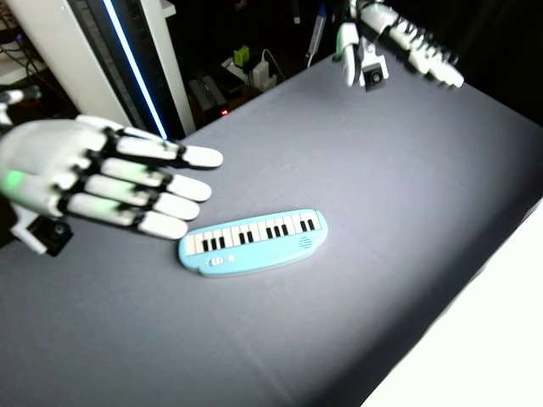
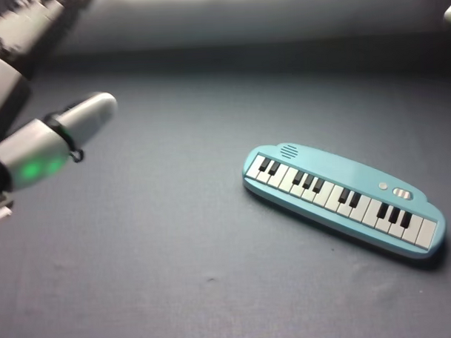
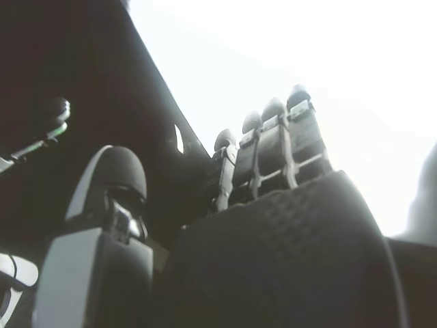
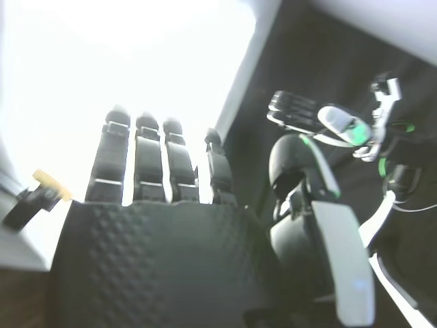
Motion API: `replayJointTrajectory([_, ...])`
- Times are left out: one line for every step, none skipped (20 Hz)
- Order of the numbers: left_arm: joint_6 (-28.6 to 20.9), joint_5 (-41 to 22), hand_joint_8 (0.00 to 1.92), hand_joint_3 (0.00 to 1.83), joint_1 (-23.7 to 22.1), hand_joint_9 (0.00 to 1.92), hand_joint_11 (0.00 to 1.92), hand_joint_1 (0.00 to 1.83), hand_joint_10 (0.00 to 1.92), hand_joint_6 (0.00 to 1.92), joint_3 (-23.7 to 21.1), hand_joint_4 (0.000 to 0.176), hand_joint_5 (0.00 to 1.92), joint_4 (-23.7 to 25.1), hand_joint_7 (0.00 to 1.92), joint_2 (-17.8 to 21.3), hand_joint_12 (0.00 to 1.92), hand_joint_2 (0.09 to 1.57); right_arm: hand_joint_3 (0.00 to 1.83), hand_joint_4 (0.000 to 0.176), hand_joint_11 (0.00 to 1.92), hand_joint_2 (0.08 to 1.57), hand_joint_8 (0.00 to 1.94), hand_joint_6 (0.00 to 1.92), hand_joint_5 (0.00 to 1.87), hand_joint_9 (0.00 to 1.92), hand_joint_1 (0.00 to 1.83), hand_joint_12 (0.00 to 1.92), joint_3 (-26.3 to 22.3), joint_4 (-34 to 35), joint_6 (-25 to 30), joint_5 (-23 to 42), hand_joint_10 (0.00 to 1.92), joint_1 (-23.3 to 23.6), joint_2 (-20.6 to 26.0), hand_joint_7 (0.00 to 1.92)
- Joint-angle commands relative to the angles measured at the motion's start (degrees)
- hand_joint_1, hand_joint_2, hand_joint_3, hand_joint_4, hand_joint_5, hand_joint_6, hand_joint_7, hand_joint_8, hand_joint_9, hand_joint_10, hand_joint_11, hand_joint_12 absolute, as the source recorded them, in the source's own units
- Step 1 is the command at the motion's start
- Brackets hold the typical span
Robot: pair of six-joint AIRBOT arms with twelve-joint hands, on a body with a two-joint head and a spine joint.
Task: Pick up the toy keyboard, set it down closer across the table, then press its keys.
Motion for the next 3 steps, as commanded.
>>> replayJointTrajectory([0.24,-12.06,0.0,0.0,0.2,0.0,0.0,0.5,0.0,0.0,-0.62,0.061,0.0,-0.8,0.0,1.08,0.0,1.33,0.0,0.085,0.0,1.35,0.0,0.0,0.0,0.0,0.29,0.0,-0.11,-0.08,0.35,11.36,0.0,0.26,0.89,0.0])
replayJointTrajectory([0.84,-14.74,0.0,0.0,0.95,0.0,0.0,0.63,0.0,0.0,-1.27,0.109,0.0,-1.63,0.0,1.73,0.0,1.29,0.0,0.047,0.0,1.32,0.0,0.0,0.0,0.0,0.33,0.0,-0.19,-0.08,0.35,12.67,0.0,0.26,1.33,0.0])
replayJointTrajectory([0.92,-15.44,0.0,0.0,1.32,0.0,0.0,0.77,0.0,0.0,-1.75,0.138,0.0,-2.41,0.0,2.28,0.0,1.29,0.0,0.006,0.0,1.3,0.0,0.0,0.0,0.0,0.28,0.0,-0.33,-0.08,0.35,13.98,0.0,0.24,1.81,0.0])
